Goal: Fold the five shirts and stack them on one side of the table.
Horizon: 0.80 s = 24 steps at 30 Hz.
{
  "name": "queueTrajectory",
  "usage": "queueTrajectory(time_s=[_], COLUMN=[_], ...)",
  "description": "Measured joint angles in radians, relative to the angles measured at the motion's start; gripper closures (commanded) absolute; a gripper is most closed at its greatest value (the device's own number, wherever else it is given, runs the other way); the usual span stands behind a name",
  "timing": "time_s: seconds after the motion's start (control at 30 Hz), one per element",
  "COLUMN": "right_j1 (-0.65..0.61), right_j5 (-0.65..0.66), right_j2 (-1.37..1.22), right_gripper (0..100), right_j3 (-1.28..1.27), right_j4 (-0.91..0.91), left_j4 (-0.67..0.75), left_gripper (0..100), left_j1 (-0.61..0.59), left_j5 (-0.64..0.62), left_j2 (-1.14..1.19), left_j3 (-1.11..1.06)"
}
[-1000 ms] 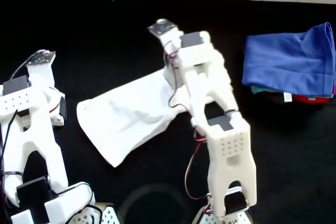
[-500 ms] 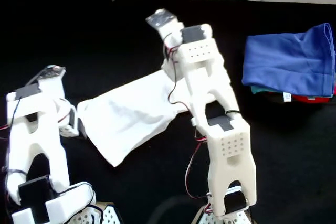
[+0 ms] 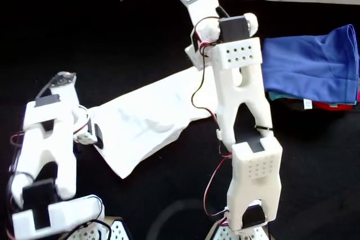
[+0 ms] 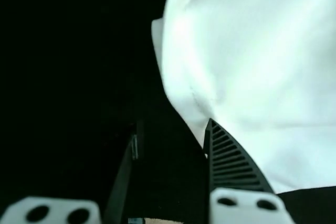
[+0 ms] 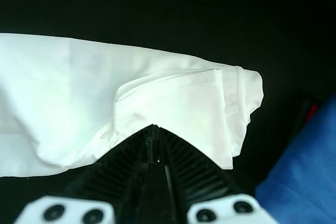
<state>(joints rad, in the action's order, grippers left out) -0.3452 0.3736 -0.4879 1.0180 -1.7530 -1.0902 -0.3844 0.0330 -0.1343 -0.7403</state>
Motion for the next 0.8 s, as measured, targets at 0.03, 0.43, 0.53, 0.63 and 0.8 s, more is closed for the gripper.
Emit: queueTrajectory(time_s=[0.03,0.43,0.53,0.63,0.8], right_j1=[0.003,0.006,0.006,0.008,0.005], right_j5=[0.0,0.0,0.0,0.0,0.0], right_j2=[0.011,0.181,0.258,0.353,0.529], right_gripper=[99.2,99.2,99.2,99.2,99.2], right_j3=[0.0,0.0,0.0,-0.035,-0.278], right_j4=[0.0,0.0,0.0,0.0,0.0], left_j4=[0.0,-0.081,-0.095,-0.135,-0.227], left_gripper=[80,98,99,99,99], left_j1=[0.009,0.072,0.081,0.046,-0.124], left_j5=[-0.008,-0.028,-0.029,-0.023,0.094], left_j2=[0.04,0.334,0.374,0.416,0.477], left_j3=[0.005,0.23,0.269,0.333,0.526])
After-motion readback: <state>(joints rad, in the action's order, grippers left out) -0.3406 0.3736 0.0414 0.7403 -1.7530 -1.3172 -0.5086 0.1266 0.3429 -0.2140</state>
